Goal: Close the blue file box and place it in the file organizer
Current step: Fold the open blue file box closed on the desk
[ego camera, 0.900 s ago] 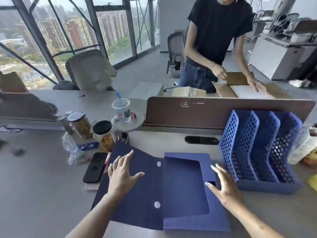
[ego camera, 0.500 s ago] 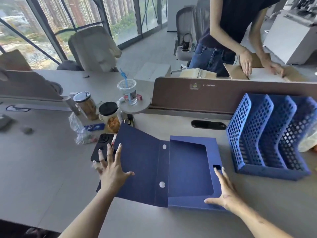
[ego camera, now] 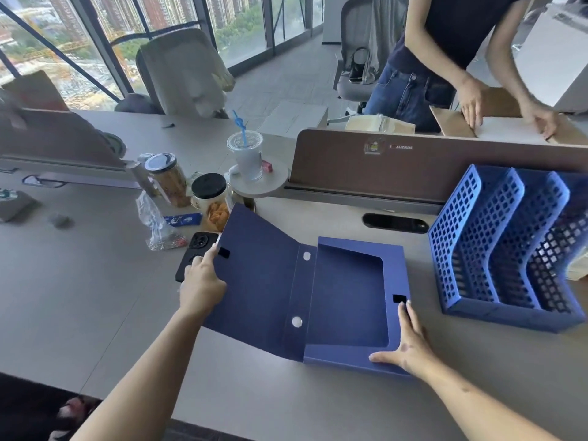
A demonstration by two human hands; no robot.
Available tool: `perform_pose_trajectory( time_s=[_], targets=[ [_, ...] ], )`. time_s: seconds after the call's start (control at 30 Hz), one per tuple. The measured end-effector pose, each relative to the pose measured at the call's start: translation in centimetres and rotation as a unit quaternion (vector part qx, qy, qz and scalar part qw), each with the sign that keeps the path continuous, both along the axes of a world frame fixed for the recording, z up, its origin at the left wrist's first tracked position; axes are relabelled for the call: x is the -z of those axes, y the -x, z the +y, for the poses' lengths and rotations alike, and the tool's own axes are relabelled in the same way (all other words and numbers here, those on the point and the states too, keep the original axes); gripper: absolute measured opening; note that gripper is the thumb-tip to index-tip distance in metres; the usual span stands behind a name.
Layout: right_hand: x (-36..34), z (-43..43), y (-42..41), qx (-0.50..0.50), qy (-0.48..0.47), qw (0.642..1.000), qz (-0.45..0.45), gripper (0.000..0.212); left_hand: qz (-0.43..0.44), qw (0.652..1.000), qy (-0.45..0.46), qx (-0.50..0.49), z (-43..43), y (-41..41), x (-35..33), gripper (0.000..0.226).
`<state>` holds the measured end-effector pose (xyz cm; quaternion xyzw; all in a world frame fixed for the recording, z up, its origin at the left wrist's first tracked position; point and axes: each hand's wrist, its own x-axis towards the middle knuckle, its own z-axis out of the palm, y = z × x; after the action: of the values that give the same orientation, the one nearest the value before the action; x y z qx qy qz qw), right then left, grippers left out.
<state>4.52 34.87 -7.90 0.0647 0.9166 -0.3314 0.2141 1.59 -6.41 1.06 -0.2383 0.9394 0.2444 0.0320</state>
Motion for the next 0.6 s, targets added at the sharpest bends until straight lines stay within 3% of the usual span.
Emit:
perform_pose_trajectory(
  time_s=[0.1, 0.2, 0.37, 0.5, 0.6],
  targets=[
    [0.2, -0.6, 0.1, 0.004, 0.004, 1.000, 0.000, 0.147, 0.038, 0.995, -0.086, 0.024, 0.4, 0.8, -2.1, 0.094],
    [0.4, -0.6, 0.3, 0.002, -0.001, 1.000, -0.003, 0.147, 0.018, 0.984, -0.163, 0.073, 1.2, 1.1, -4.0, 0.098],
    [0.5, -0.6, 0.6, -0.016, -0.062, 0.998, -0.018, 0.141, 0.001, 0.933, -0.325, 0.155, 4.4, 0.5, -6.9, 0.097],
    [-2.3, -1.8, 2.5, -0.048, -0.103, 0.993, -0.030, 0.098, -0.020, 0.900, -0.398, 0.174, 6.6, 0.4, -7.6, 0.082],
    [-6.5, -3.6, 3.9, -0.034, 0.039, 0.999, -0.015, 0.062, -0.048, 0.891, -0.415, 0.177, 7.6, 0.5, -7.6, 0.064]
  ],
)
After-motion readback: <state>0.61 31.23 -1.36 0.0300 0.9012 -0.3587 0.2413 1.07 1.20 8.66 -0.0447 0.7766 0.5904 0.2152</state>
